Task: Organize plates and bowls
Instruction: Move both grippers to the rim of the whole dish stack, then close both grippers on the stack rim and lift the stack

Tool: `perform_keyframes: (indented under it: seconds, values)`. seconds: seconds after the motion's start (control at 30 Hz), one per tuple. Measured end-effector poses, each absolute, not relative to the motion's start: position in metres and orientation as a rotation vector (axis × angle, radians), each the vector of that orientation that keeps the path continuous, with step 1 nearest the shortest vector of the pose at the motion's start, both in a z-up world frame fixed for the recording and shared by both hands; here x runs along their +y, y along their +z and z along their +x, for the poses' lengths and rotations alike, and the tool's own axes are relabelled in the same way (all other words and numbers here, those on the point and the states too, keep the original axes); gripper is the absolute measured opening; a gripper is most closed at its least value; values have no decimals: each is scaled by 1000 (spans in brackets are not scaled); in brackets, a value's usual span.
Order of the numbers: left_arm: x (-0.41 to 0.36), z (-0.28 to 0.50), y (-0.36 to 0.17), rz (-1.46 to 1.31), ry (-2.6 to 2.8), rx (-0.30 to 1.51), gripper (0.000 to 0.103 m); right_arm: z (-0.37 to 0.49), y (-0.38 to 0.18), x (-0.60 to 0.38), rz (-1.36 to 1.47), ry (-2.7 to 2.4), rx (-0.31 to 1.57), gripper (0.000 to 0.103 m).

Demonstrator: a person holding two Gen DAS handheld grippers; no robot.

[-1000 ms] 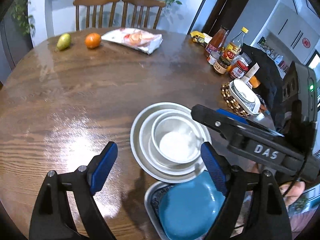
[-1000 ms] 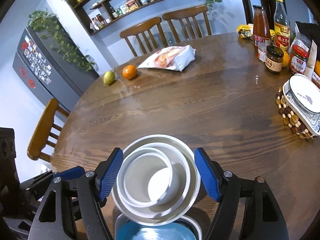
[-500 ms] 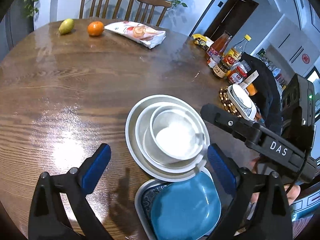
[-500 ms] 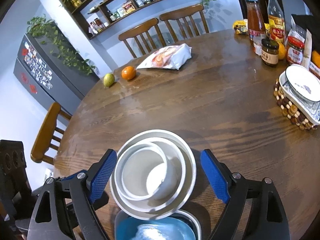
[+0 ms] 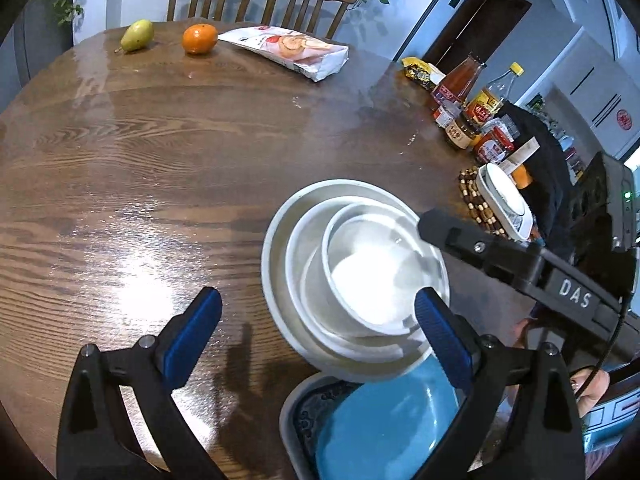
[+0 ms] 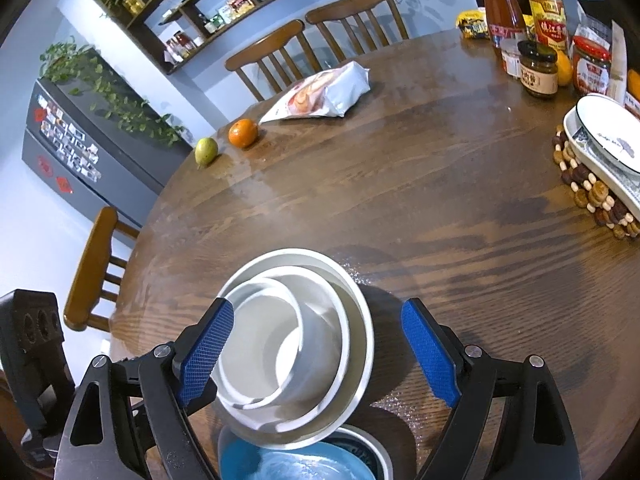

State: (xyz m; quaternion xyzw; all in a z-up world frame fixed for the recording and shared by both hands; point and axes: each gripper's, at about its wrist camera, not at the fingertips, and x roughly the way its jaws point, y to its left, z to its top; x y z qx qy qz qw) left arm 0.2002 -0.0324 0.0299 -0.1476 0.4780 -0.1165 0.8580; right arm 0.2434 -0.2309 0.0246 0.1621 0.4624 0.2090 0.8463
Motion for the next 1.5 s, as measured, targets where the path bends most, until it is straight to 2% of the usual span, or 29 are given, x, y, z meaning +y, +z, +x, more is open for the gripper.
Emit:
perform_keyframes:
  seconds: [1.07, 1.27, 1.33, 1.37, 1.4, 1.5]
  values:
    - [-42, 222, 0, -414, -307, 1093, 96, 266, -16, -219, 449, 567, 1086, 87]
    - [-43, 225, -4, -434, -323, 1100, 89, 268, -21, -219, 468, 567, 1092, 87]
    - [-44, 226, -5, -440, -327, 1102, 88, 269, -23, -218, 473, 576, 1099, 78]
    - [-44, 226, -6, -443, -330, 1101, 83, 270, -24, -218, 481, 581, 1102, 76]
    - [-44, 226, -6, -446, -337, 1104, 79, 271, -25, -218, 491, 588, 1108, 76]
    - [-46, 226, -6, -445, -330, 1101, 78, 271, -26, -218, 500, 604, 1109, 74]
